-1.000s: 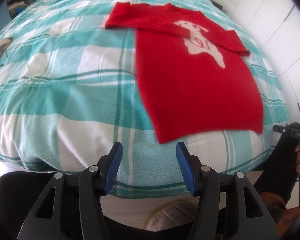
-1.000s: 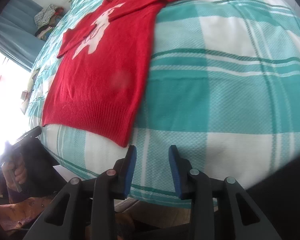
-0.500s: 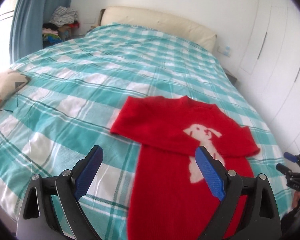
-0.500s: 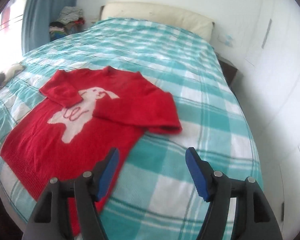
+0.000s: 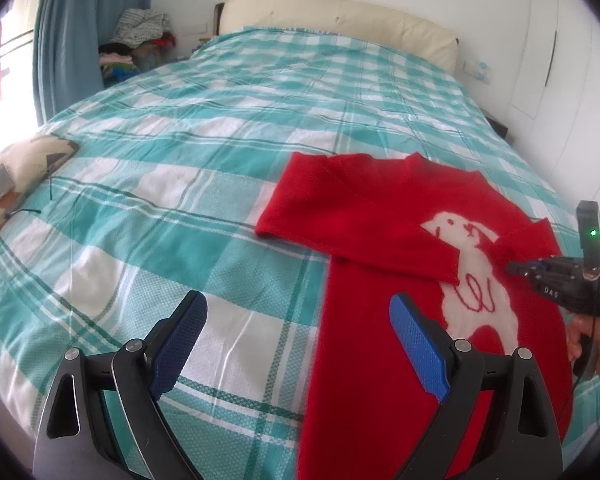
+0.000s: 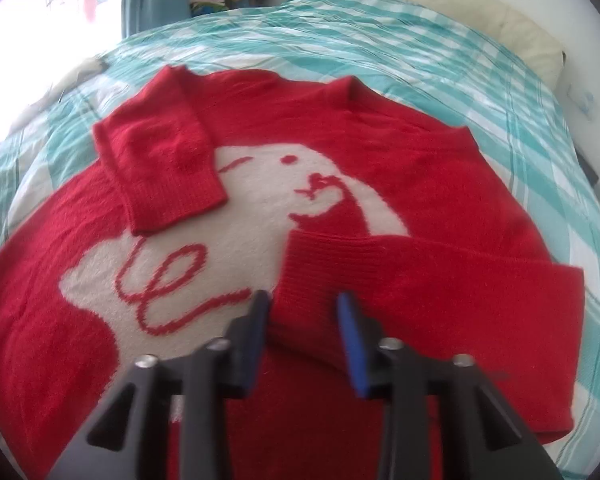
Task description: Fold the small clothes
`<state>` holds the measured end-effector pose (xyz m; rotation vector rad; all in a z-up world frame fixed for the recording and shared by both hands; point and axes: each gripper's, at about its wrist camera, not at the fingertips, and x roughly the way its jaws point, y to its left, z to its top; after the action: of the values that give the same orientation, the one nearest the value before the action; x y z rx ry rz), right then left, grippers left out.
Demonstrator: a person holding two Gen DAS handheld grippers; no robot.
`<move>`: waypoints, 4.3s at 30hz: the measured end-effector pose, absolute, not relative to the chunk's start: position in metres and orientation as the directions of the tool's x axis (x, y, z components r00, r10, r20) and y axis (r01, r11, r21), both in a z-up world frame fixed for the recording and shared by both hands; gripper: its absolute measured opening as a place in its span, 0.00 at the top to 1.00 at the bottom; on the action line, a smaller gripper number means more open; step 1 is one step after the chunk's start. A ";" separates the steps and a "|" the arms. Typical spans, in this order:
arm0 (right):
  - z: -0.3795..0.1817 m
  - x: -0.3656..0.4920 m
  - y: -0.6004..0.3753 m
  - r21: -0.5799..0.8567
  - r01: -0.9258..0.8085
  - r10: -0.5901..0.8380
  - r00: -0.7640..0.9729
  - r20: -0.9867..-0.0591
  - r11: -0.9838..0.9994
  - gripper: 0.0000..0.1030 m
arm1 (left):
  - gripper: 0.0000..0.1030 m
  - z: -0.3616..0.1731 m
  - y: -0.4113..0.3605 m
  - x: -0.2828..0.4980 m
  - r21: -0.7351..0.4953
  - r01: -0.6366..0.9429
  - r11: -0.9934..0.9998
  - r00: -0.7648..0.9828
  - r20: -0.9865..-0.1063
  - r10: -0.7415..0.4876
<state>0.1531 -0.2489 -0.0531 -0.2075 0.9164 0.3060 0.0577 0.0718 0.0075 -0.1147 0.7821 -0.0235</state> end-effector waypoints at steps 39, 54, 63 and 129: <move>-0.050 -0.061 -0.643 0.378 0.747 -0.125 0.519 -0.845 0.546 0.93 | 0.09 -0.004 0.077 0.057 -0.180 -0.076 0.981 0.636 -0.766 -0.092; -0.024 -0.104 -0.651 0.343 0.833 -0.280 0.487 -0.827 0.434 0.86 | 0.09 -0.003 0.070 0.053 -0.152 -0.062 0.986 0.639 -0.766 -0.078; 0.043 -0.094 -0.582 0.357 0.686 -0.393 0.683 -0.615 0.634 0.39 | 0.09 -0.004 0.055 0.052 -0.090 -0.023 0.996 0.638 -0.768 -0.055; 0.053 -0.039 -0.458 0.137 0.294 -0.188 0.842 -0.506 0.946 0.23 | 0.05 -0.008 0.039 0.050 0.021 -0.010 1.000 0.639 -0.769 0.022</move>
<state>-0.0389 -0.4577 0.0530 0.2131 0.5105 -0.2564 0.0497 0.0389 -0.0078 0.0154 0.8780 0.0184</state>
